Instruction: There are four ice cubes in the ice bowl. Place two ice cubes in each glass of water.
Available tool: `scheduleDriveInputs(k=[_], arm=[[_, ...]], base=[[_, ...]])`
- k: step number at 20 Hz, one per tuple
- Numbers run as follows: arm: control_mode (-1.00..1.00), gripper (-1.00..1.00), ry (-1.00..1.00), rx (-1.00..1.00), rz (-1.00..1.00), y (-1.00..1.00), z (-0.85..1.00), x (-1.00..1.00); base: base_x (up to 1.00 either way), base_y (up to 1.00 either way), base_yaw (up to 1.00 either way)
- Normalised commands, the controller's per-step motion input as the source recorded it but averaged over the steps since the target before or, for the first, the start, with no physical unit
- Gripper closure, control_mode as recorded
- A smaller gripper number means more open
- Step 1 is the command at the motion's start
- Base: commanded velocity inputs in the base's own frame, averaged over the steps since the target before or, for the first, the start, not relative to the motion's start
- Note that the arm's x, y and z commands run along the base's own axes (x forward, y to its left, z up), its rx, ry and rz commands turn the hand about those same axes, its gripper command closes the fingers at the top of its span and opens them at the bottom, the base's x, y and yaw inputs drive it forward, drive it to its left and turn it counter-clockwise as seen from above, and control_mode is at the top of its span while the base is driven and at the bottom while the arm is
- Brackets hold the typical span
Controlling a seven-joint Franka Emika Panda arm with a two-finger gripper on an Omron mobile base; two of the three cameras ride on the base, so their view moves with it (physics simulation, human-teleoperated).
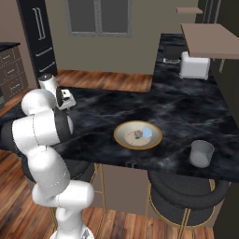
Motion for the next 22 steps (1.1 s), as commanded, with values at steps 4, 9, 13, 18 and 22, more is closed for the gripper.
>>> scheduleDriveInputs(k=[4, 9, 13, 18, 22], arm=[[-1.0, -1.0, 0.0, 0.02, -0.39, -1.0, 0.29, -0.68], [-1.0, -1.0, 0.02, 0.04, -0.47, -0.95, 0.87, -0.54], [-1.0, -1.0, 0.11, 0.1, -0.48, -1.0, 0.69, -0.54], [-1.0, -1.0, 0.06, 0.09, -0.41, -1.0, 0.09, -0.62], [-1.0, -1.0, 0.0, 0.1, -0.24, -1.0, 0.01, -0.58]], base=[[0.0, 0.0, 0.0], [0.0, 0.0, 0.0], [0.0, 0.0, 0.0], [0.0, 0.0, 0.0], [0.0, 0.0, 0.0]])
